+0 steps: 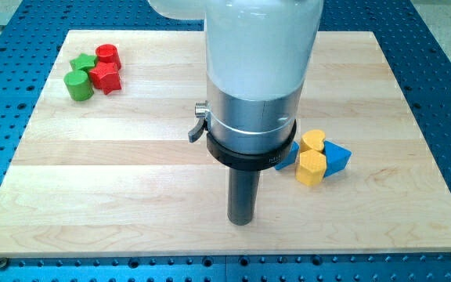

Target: Push the yellow heart to the top center

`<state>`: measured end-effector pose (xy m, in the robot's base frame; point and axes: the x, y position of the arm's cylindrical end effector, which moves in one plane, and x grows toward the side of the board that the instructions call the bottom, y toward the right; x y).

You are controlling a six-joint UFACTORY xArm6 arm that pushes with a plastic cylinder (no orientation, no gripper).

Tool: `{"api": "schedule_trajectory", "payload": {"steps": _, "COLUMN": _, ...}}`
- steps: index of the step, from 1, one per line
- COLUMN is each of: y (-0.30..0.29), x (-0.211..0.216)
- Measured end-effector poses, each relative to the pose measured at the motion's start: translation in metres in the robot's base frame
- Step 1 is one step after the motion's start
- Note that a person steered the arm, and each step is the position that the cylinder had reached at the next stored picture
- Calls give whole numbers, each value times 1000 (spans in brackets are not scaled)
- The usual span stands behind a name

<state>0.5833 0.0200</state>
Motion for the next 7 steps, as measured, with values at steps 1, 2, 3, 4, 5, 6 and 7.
{"api": "schedule_trajectory", "payload": {"steps": 1, "y": -8, "x": -19}}
{"api": "schedule_trajectory", "payload": {"steps": 2, "y": -33, "x": -28}}
{"api": "schedule_trajectory", "payload": {"steps": 3, "y": -51, "x": -50}}
{"api": "schedule_trajectory", "payload": {"steps": 4, "y": -90, "x": -69}}
{"api": "schedule_trajectory", "payload": {"steps": 5, "y": -115, "x": -98}}
{"api": "schedule_trajectory", "payload": {"steps": 6, "y": -182, "x": -101}}
{"api": "schedule_trajectory", "payload": {"steps": 7, "y": -277, "x": -101}}
